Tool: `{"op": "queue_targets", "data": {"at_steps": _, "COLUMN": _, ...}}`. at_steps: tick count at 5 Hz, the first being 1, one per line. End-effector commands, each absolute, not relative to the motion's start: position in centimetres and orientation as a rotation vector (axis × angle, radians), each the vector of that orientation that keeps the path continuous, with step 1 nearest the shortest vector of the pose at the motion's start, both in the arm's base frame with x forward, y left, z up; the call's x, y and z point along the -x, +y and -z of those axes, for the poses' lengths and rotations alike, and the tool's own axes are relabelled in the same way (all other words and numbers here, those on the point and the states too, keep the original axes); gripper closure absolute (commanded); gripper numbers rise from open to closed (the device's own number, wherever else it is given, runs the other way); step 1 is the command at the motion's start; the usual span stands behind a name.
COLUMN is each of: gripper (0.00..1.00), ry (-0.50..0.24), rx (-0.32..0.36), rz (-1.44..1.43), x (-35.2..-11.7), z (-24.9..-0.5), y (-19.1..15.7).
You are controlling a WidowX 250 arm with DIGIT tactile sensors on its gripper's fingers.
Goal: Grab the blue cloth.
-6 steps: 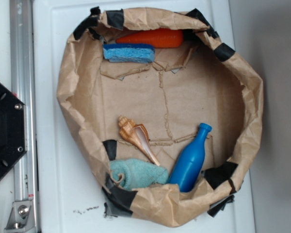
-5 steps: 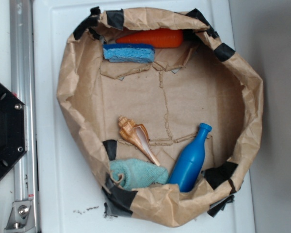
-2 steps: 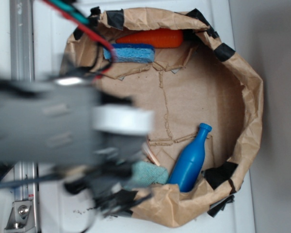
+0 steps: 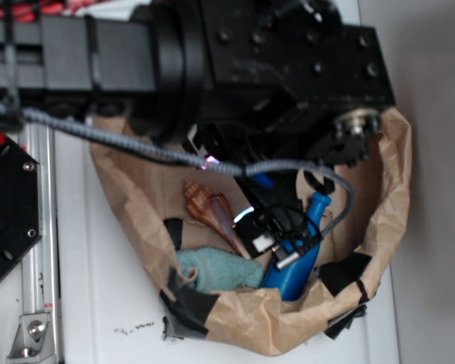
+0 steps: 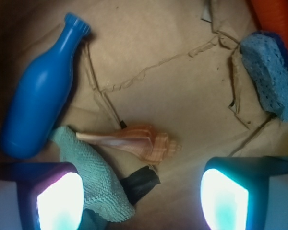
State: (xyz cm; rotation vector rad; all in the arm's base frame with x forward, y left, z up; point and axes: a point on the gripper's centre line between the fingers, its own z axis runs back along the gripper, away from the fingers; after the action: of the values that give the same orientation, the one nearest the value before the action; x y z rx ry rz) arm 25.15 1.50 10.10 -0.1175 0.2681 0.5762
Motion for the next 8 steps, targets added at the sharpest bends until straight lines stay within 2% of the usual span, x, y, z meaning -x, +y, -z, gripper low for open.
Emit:
{"op": "queue_targets", "data": {"at_steps": 1, "gripper": 0.0, "ry": 0.322, "rx": 0.269, "rz": -0.602, "x": -21.6, "z": -8.6, "y": 1.8}}
{"op": "queue_targets", "data": {"at_steps": 2, "gripper": 0.0, "ry": 0.367, "rx": 0.323, "rz": -0.609, "x": -21.1, "z": -6.6, "y": -1.0}}
{"op": "queue_targets", "data": {"at_steps": 3, "gripper": 0.0, "ry": 0.322, "rx": 0.466, "rz": -0.558, "x": -22.2, "z": -5.7, "y": -3.3}}
{"op": "queue_targets", "data": {"at_steps": 4, "gripper": 0.0, "ry": 0.325, "rx": 0.568, "rz": -0.529, "x": -22.8, "z": -4.2, "y": -5.6}}
{"op": "queue_targets", "data": {"at_steps": 5, "gripper": 0.0, "ry": 0.396, "rx": 0.585, "rz": -0.514, "x": -21.8, "z": -1.8, "y": -7.4}}
{"op": "queue_targets", "data": {"at_steps": 6, "gripper": 1.0, "ry": 0.465, "rx": 0.541, "rz": -0.476, "x": -20.2, "z": -0.3, "y": -8.9}}
{"op": "queue_targets", "data": {"at_steps": 7, "gripper": 1.0, "ry": 0.423, "rx": 0.496, "rz": -0.421, "x": -19.6, "z": -0.9, "y": -9.1}}
{"op": "queue_targets", "data": {"at_steps": 8, "gripper": 1.0, "ry": 0.326, "rx": 0.423, "rz": -0.363, "x": -19.9, "z": -2.3, "y": -8.4}}
